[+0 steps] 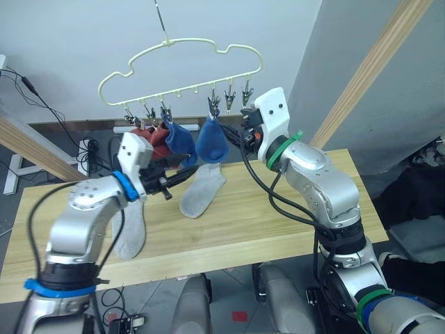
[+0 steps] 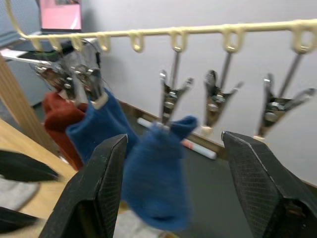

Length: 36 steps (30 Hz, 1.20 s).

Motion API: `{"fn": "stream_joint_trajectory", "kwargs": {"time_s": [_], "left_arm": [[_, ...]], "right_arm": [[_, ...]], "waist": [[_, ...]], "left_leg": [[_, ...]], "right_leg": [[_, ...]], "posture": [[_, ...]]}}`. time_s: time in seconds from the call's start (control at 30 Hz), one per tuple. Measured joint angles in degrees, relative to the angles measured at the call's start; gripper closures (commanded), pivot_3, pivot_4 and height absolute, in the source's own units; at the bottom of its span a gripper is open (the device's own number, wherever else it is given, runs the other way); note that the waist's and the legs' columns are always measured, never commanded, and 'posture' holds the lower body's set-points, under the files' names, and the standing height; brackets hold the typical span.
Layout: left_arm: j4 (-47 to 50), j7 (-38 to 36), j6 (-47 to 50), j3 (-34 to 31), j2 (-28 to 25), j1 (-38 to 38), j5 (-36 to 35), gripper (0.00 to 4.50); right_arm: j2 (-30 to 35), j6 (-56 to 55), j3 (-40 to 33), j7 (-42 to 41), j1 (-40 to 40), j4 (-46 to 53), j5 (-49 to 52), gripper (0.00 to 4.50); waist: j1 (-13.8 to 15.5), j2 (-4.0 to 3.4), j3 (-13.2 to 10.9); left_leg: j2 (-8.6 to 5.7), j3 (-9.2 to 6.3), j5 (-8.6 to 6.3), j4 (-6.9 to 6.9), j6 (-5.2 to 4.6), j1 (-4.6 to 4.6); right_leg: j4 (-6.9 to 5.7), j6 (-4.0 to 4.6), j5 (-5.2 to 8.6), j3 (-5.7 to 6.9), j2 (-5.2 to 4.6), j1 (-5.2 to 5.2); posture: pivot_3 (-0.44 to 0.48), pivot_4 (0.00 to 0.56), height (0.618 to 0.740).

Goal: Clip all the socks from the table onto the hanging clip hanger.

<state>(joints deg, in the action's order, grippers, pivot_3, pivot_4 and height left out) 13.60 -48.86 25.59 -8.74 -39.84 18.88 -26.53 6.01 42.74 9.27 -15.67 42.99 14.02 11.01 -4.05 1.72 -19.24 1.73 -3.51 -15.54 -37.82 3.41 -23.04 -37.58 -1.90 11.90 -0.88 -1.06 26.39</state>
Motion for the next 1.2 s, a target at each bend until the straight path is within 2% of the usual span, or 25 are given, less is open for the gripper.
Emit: {"fn": "stream_joint_trajectory", "kwargs": {"time_s": [0.23, 0.33, 0.37, 0.73, 1.2], "left_arm": [[5.2, 1.5, 6.8, -1.8, -1.5, 4.0, -4.5, 2.53], [5.3, 2.2, 6.8, -1.7, -1.5, 4.9, -4.4, 2.49], [5.3, 2.4, 6.8, -1.6, -1.5, 5.2, -4.3, 2.49], [4.7, 3.2, 7.0, -0.2, -1.4, 7.6, -4.1, 2.49], [2.2, 3.2, 8.9, -0.2, -1.0, 10.8, -6.0, 2.49]], "right_arm": [[-1.7, -3.8, -1.3, 2.3, 0.3, -2.5, -1.2, 1.34], [-2.8, -4.9, -1.9, 3.2, 0.8, -4.9, -1.4, 1.91], [-3.0, -5.0, -2.3, 3.4, 0.9, -5.6, -1.4, 2.23], [-4.4, -6.7, -2.5, 4.5, 4.0, -11.3, -2.8, 2.23], [-6.4, -14.6, -2.5, 5.6, 9.6, -24.2, -5.4, 2.23]], "waist": [[0.7, 0.0, 0.0], [0.8, 0.0, 0.0], [0.8, 0.0, 0.0], [0.9, 0.0, 0.0], [1.0, 0.0, 0.0]], "left_leg": [[-0.01, 0.06, 0.0, 0.0, 0.0, -0.01], [-0.01, 0.04, 0.0, 0.02, 0.0, -0.02], [-0.01, 0.04, 0.0, 0.02, 0.0, -0.02], [-0.01, 0.05, 0.0, 0.07, 0.0, -0.03], [-0.01, 0.06, -0.01, 0.1, 0.0, -0.12]], "right_leg": [[0.07, 0.0, 0.0, -0.04, 0.01, 0.0], [0.06, 0.11, -0.07, -0.02, 0.0, 0.0], [0.07, 0.12, -0.07, -0.02, 0.0, 0.0], [0.17, 0.21, -0.13, -0.01, 0.0, 0.0], [0.34, 0.28, -0.18, 0.01, -0.01, 0.0]], "posture": [[-0.008, 0.329, 0.74], [-0.006, 0.33, 0.74], [-0.007, 0.331, 0.74], [-0.01, 0.333, 0.74], [-0.005, 0.33, 0.74]]}}
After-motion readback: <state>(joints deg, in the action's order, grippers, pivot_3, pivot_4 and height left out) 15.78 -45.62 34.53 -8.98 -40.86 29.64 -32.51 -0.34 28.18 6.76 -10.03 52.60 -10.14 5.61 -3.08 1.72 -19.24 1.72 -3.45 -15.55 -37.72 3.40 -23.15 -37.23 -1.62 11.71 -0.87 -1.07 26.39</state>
